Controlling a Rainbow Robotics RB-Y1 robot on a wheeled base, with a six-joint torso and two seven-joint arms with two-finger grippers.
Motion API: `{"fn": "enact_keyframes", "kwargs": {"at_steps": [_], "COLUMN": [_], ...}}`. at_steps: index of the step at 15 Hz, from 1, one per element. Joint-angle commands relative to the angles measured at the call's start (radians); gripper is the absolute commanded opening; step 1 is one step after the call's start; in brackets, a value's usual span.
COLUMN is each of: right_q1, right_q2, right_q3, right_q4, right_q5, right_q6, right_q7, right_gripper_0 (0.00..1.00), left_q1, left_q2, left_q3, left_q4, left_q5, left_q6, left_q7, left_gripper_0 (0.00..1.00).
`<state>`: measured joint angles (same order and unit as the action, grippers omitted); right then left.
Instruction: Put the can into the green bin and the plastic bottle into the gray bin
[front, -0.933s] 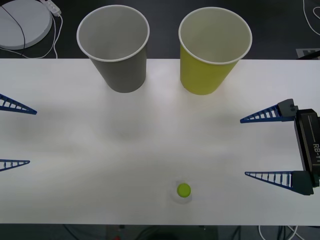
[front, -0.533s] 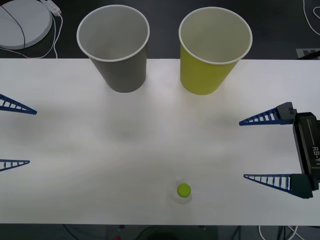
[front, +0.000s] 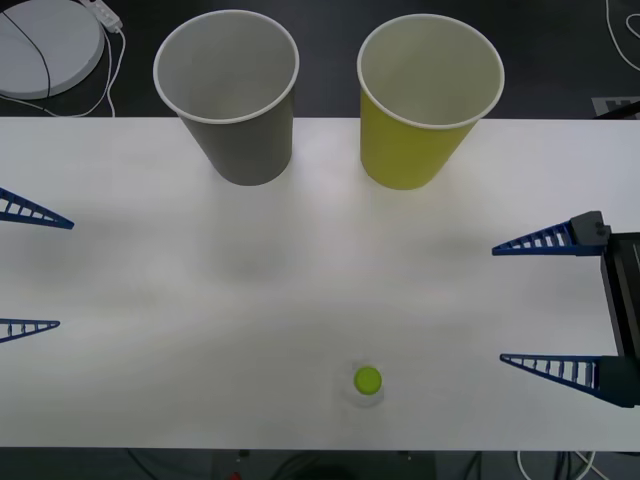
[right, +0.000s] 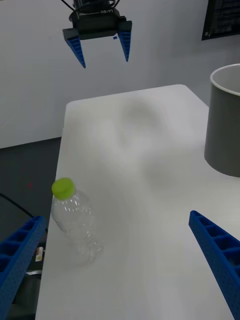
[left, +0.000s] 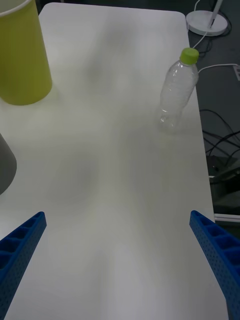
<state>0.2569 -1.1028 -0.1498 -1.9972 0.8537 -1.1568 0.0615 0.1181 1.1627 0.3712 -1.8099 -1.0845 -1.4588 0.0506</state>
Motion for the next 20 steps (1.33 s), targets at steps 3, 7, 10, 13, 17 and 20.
{"fn": "enact_keyframes", "kwargs": {"at_steps": [3, 7, 10, 13, 17, 20], "right_q1": [0.021, 0.077, 0.104, 0.104, 0.076, 0.022], "right_q2": [0.012, 0.021, 0.029, 0.049, 0.069, 0.095], "right_q3": [-0.001, -0.001, 0.001, 0.032, 0.121, 0.210], "right_q4": [0.104, 0.152, 0.164, 0.193, 0.250, 0.319], "right_q5": [-0.025, -0.047, -0.047, -0.047, -0.053, -0.068], "right_q6": [-0.044, -0.055, -0.055, -0.055, -0.054, -0.054], "right_q7": [0.097, 0.129, 0.167, 0.281, 0.374, 0.446], "right_gripper_0": [1.00, 1.00, 1.00, 1.00, 1.00, 1.00], "left_q1": [0.000, 0.000, 0.000, 0.000, 0.000, 0.000], "left_q2": [0.000, 0.000, 0.000, 0.000, 0.000, 0.000], "left_q3": [0.000, 0.000, 0.000, 0.000, 0.000, 0.000], "left_q4": [0.000, 0.000, 0.000, 0.000, 0.000, 0.000], "left_q5": [0.000, 0.000, 0.000, 0.000, 0.000, 0.000], "left_q6": [0.000, 0.000, 0.000, 0.000, 0.000, 0.000], "left_q7": [0.000, 0.000, 0.000, 0.000, 0.000, 0.000], "left_gripper_0": [1.00, 1.00, 1.00, 1.00, 1.00, 1.00]}}
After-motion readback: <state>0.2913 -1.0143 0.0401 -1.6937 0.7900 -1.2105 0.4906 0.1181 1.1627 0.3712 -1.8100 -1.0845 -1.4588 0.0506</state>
